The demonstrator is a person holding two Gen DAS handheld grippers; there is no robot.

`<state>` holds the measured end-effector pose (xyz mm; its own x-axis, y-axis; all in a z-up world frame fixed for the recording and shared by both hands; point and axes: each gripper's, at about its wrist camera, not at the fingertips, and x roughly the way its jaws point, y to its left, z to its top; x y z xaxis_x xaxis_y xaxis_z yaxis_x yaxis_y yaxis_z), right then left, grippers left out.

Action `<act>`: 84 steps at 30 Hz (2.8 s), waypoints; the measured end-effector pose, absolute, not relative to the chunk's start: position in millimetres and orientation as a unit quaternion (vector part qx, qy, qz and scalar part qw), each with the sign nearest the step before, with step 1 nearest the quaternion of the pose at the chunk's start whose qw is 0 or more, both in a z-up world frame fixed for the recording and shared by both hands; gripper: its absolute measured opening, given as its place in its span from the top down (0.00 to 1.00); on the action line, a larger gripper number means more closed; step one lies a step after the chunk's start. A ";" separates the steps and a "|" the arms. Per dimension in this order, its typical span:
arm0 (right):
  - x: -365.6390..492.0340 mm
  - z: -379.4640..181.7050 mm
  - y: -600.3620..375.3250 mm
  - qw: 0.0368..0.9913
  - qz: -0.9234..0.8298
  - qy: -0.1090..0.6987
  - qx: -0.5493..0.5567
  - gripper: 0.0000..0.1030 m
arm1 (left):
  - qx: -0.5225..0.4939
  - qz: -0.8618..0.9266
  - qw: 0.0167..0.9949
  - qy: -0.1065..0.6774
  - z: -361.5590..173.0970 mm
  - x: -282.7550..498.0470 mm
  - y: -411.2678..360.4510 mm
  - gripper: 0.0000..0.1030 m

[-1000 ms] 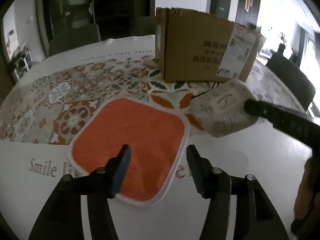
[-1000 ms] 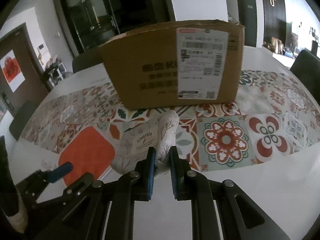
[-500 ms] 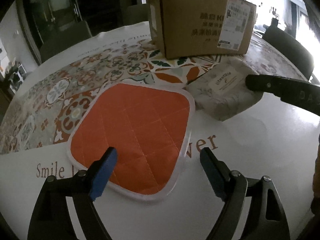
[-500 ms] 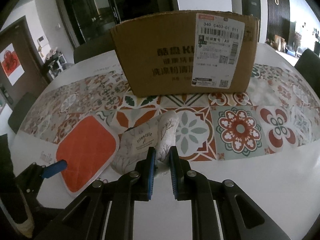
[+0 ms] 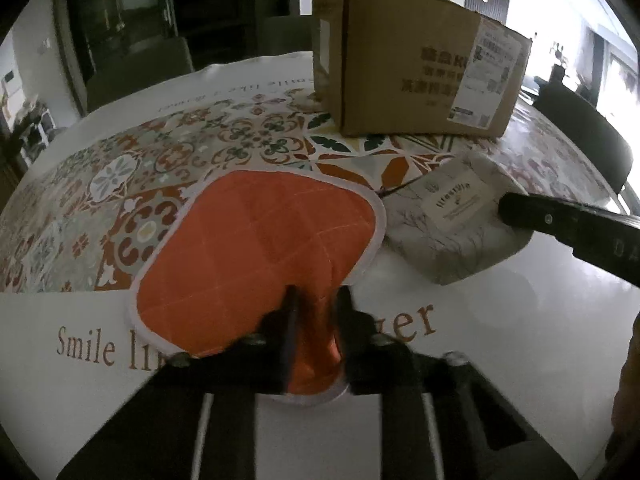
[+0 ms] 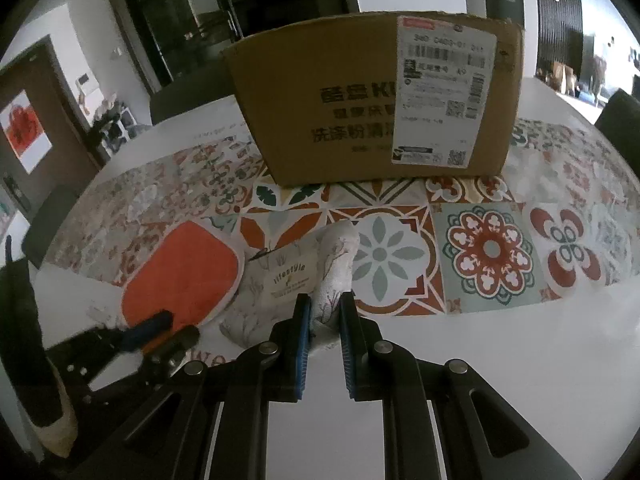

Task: Organize soft objects
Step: 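Grasp the white printed pouch with the right tool while the left tool grasps the orange pot holder, then carry the pouch and pot holder over the box with both tools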

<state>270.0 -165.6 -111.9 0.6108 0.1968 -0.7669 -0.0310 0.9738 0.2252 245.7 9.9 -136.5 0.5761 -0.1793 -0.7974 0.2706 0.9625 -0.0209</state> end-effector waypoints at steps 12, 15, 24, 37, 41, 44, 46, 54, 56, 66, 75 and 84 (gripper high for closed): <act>260.1 -94.9 -185.6 0.898 0.054 0.418 0.122 0.84 | -0.026 -0.138 0.899 0.415 -105.6 232.4 1.8 0.92; 257.1 -86.7 -189.7 0.903 0.052 0.407 0.123 0.84 | -0.035 -0.141 0.904 0.402 -90.8 229.3 -2.4 0.92; 245.3 -59.5 -196.7 0.917 0.053 0.376 0.123 0.84 | -0.052 -0.145 0.915 0.373 -56.7 224.8 -11.3 0.92; 225.0 -14.1 -216.4 0.941 0.034 0.313 0.125 0.84 | -0.044 -0.163 0.935 0.313 1.5 211.5 -30.2 0.92; 221.4 1.2 -225.7 0.951 0.009 0.285 0.120 0.84 | -0.036 -0.168 0.938 0.300 16.0 210.9 -38.6 0.92; 219.0 13.9 -233.9 0.957 -0.002 0.265 0.120 0.84 | -0.030 -0.175 0.940 0.290 25.0 212.2 -45.0 0.92; 219.3 20.3 -239.2 0.958 -0.004 0.257 0.126 0.84 | -0.027 -0.179 0.942 0.284 31.4 214.1 -48.8 0.92; 224.0 43.7 -251.9 0.965 -0.012 0.224 0.132 0.84 | -0.021 -0.190 0.943 0.271 52.7 226.8 -61.5 0.91; 226.3 49.4 -254.7 0.967 -0.016 0.216 0.131 0.84 | -0.017 -0.193 0.944 0.268 56.9 231.3 -65.0 0.91; 246.8 68.4 -264.2 0.973 -0.026 0.192 0.128 0.84 | 0.010 -0.198 0.947 0.254 71.1 261.3 -82.1 0.91; 275.7 73.3 -272.6 0.974 -0.042 0.185 0.124 0.84 | 0.041 -0.201 0.944 0.258 67.2 292.9 -95.5 0.91; 302.2 70.0 -282.7 0.974 -0.052 0.181 0.124 0.84 | 0.069 -0.213 0.935 0.274 54.3 330.8 -113.0 0.91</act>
<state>302.2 -282.7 70.0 0.9288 -0.0566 -0.3662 0.1462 0.9641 0.2219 330.8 -113.0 54.3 0.7593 -0.3612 -0.5413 0.4372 0.8993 0.0133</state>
